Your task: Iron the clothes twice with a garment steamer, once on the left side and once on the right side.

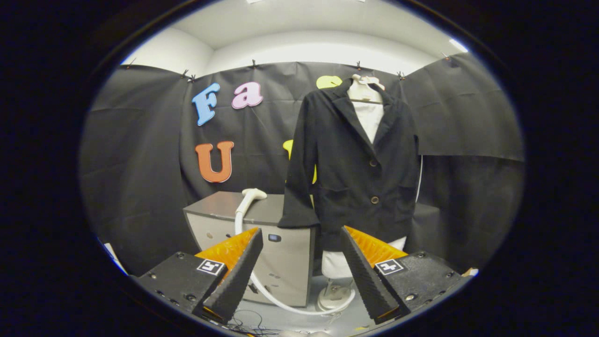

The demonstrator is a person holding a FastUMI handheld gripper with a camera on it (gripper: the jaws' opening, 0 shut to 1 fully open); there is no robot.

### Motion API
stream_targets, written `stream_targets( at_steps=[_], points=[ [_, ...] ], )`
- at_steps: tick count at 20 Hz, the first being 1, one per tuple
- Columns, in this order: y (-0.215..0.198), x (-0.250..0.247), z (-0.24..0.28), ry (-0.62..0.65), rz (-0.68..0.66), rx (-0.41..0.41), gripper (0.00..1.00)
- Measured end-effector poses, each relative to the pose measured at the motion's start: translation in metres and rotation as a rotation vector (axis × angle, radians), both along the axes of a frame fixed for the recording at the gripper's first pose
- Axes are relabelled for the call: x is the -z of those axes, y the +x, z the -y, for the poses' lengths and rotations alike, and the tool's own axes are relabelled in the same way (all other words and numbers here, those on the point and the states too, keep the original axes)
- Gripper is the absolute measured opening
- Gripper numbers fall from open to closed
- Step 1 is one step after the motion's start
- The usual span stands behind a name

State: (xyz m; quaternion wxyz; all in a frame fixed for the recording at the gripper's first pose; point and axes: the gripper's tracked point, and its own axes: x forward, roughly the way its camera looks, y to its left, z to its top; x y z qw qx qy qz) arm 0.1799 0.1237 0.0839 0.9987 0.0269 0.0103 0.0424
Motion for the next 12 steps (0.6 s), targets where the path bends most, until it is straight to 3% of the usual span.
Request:
stream_targets(
  at_steps=[7,12],
  points=[
    [0.142,-0.047,-0.097,0.017,-0.033,-0.102,1.0],
    [0.246,-0.039,-0.165,-0.009,-0.132,-0.156,1.0]
  ],
)
